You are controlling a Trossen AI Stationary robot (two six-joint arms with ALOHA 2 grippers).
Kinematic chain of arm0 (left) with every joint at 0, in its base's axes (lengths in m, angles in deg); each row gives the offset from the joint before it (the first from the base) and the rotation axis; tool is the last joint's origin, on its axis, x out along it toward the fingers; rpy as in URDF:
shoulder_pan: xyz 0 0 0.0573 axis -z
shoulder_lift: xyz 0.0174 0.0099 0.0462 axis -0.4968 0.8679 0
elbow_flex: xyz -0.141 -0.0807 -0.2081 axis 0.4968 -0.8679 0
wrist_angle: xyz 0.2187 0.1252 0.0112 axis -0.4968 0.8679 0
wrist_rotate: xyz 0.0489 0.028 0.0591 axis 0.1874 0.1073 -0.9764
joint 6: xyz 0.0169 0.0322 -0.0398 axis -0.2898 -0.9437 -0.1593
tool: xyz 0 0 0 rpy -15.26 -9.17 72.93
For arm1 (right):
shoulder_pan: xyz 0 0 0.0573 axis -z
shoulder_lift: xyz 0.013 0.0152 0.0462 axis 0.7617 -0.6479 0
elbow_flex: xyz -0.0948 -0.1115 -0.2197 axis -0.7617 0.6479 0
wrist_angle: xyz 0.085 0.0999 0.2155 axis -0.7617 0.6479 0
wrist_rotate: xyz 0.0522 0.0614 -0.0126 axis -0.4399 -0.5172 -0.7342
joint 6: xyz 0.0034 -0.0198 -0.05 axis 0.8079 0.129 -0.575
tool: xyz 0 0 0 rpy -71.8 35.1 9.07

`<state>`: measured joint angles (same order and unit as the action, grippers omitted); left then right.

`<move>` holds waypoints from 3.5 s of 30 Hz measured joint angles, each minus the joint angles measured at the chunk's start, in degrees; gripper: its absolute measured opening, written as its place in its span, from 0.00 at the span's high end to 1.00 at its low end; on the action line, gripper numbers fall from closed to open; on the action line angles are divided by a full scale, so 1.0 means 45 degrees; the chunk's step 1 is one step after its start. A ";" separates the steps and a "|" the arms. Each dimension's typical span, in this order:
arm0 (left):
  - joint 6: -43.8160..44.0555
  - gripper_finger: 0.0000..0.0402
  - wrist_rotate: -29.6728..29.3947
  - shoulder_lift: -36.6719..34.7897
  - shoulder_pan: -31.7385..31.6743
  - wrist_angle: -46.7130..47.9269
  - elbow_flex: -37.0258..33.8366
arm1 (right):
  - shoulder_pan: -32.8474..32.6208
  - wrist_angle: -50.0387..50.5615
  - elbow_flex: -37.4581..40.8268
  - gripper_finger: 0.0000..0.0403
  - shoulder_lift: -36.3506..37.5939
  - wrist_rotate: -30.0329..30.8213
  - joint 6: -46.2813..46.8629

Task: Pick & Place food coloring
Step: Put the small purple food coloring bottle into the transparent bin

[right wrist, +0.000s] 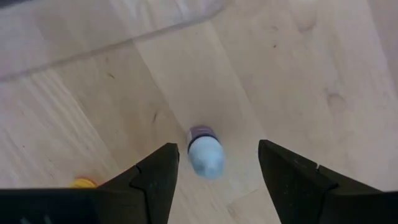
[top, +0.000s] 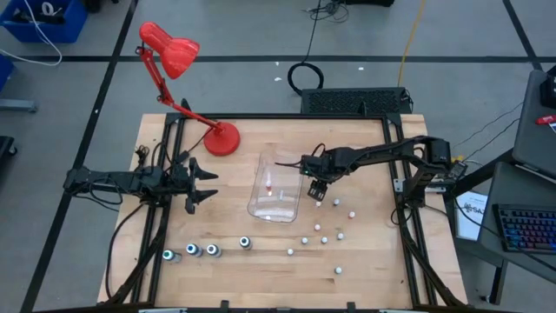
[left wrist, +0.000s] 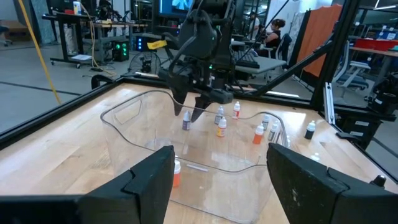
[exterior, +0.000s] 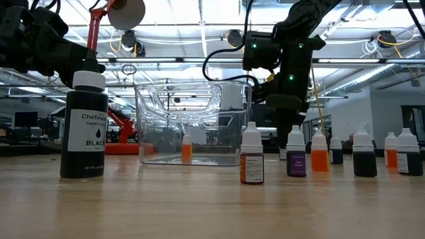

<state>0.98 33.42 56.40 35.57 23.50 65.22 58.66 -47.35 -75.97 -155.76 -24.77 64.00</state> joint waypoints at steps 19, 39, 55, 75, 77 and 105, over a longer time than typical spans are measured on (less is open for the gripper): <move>0.0000 0.37 0.0001 0.0000 -0.0001 0.0000 0.0002 | 0.0000 -0.0151 0.0005 0.59 0.0000 -0.0052 0.0025; 0.0000 0.37 -0.0001 0.0002 -0.0001 0.0000 0.0002 | 0.0000 -0.0233 0.0006 0.89 0.0091 -0.0663 -0.0727; 0.0000 0.37 -0.0004 0.0004 0.0000 0.0000 0.0001 | -0.1146 0.5166 -0.8206 0.89 0.0641 0.1753 -0.0683; 0.0000 0.37 -0.0003 0.0000 -0.0004 0.0000 0.0005 | -0.1170 0.8255 -1.4610 0.89 -0.5348 -0.0032 -0.2428; 0.0000 0.37 0.0001 0.0001 -0.0005 0.0001 0.0004 | -0.1171 0.8259 -1.4610 0.89 -0.5828 -0.0089 -0.2606; 0.0000 0.37 -0.0003 0.0000 0.0000 0.0000 0.0001 | -0.1020 0.4343 -1.0992 0.89 -0.7155 -0.1042 -0.3868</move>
<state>0.98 33.40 56.40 35.57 23.50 65.22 54.07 -27.81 -125.43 -187.95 -29.45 46.59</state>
